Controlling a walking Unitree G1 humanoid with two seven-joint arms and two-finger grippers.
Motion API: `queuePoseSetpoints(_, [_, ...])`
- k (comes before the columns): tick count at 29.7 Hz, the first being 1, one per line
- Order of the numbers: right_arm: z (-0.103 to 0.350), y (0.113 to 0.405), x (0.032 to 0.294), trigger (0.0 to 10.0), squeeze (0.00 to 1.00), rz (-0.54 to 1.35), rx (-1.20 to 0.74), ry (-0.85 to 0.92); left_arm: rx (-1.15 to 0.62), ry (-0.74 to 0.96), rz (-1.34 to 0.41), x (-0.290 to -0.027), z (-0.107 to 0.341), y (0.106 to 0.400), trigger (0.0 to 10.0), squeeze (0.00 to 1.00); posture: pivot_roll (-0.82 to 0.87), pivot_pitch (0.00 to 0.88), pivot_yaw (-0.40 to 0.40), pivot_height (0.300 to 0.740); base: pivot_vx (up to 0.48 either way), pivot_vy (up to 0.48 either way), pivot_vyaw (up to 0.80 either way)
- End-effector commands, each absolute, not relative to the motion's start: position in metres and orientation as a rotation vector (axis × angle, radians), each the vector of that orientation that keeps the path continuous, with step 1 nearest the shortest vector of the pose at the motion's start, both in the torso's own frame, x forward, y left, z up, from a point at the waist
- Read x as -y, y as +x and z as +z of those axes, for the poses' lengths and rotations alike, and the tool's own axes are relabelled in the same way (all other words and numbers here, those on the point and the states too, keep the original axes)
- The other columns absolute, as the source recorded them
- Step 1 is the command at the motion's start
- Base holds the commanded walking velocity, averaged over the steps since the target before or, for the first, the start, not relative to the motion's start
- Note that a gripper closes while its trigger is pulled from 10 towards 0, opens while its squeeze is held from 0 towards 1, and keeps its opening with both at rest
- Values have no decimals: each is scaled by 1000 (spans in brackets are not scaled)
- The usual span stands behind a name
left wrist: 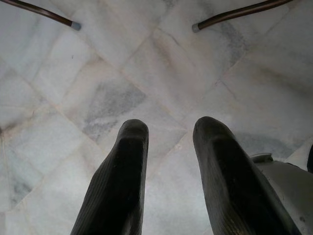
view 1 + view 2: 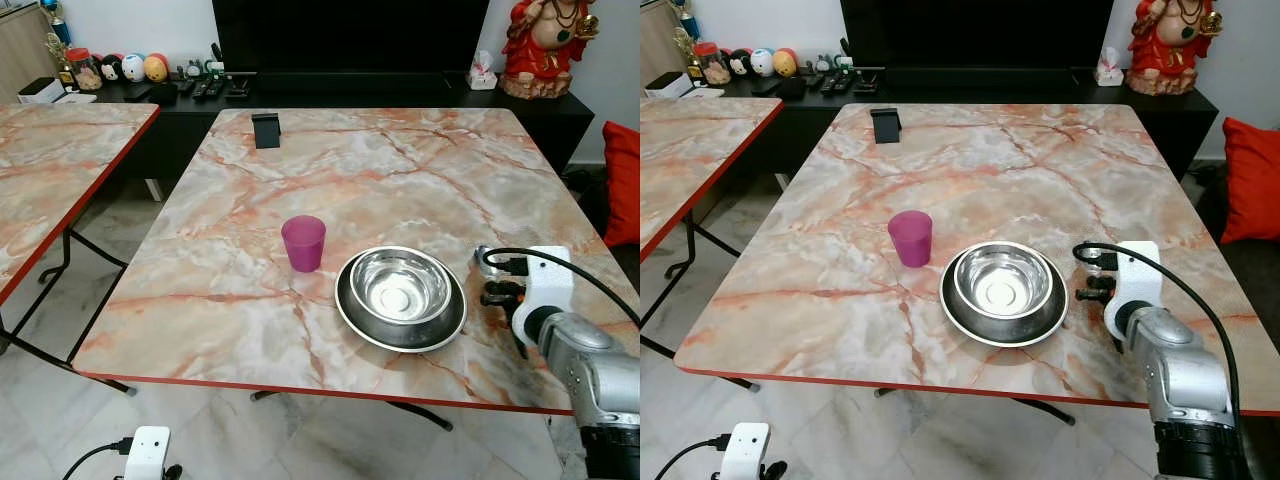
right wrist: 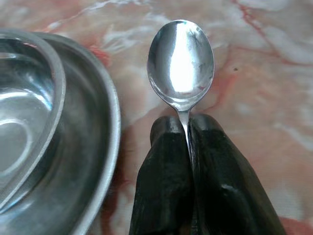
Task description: Setting the table
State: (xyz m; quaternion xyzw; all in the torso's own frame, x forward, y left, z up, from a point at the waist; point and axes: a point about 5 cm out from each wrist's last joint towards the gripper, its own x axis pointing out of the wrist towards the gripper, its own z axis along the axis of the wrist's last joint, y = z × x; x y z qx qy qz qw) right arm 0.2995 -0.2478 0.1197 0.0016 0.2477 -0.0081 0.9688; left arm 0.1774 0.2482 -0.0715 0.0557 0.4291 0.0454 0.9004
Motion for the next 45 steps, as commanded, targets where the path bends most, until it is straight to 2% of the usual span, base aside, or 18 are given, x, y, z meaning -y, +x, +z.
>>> queuePoseSetpoints(1, [121,302,243,10000,0,-1,-491,25,-891,128,84,-247,-72,178,10000,0,11,16,33,740,0,0,0])
queuePoseSetpoints(25, [108,297,235,10000,0,17,-526,-65,-879,140,76,-247,-70,182,10000,0,14,20,33,740,0,0,0])
queuePoseSetpoints(39, [106,297,245,10000,0,-97,-515,-60,-877,142,72,-246,-70,182,10000,0,16,22,32,740,0,0,0])
queuePoseSetpoints(45, [103,298,240,10000,0,-94,-513,-53,-877,149,66,-246,-70,182,10000,0,17,22,32,740,0,0,0])
